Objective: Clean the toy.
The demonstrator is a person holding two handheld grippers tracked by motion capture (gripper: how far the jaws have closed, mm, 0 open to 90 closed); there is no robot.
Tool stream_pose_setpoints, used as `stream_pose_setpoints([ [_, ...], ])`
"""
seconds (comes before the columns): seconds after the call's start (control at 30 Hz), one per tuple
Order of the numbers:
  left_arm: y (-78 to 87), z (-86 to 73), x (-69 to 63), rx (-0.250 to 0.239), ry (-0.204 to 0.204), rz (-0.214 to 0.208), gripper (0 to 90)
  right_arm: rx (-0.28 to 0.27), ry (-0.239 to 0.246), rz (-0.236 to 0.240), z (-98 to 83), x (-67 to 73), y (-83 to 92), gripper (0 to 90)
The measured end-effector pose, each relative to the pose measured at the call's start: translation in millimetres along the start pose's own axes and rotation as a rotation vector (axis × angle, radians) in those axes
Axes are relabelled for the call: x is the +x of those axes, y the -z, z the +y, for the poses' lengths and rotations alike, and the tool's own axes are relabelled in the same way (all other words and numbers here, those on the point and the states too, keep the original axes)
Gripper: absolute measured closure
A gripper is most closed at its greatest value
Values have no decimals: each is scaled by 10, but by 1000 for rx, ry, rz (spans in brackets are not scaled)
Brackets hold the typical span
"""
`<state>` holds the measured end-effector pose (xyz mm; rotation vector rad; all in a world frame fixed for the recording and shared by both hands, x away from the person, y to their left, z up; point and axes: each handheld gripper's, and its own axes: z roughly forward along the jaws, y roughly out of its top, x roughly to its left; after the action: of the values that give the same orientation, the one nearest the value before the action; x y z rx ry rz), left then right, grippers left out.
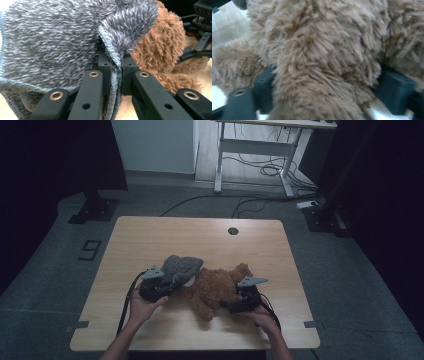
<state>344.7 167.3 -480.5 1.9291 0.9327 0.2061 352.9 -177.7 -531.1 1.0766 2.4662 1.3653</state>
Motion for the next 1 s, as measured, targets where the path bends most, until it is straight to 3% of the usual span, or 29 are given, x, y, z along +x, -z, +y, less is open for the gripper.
stream_pose_setpoints([
  [0.1, -12, 9, -3, 0, 8, -11, 816, -8, 41, -10, 11, -16, 31, 333],
  [0.2, -59, 27, -29, -1, 10, -17, 816, -21, 65, -51, 41, -79, 38, 406],
  [0.5, -150, 116, -60, -1, 15, -11, 814, -43, 108, -77, 113, -287, 16, 423],
  [0.57, -126, 200, -93, -11, -7, 11, 814, -53, 128, -72, 87, -267, 26, 425],
  [0.63, -140, 319, -177, -12, -54, 33, 816, -62, 130, -70, 57, -256, 35, 428],
  [0.8, -340, 625, -499, 2, -141, -7, 812, -71, 129, -58, 9, -259, 53, 429],
  [0.9, -535, 736, -616, 38, -158, -14, 809, -79, 130, -57, -6, -261, 53, 430],
  [1.0, -720, 740, -545, 79, -132, 50, 809, -92, 120, -49, -31, -273, 61, 434],
])
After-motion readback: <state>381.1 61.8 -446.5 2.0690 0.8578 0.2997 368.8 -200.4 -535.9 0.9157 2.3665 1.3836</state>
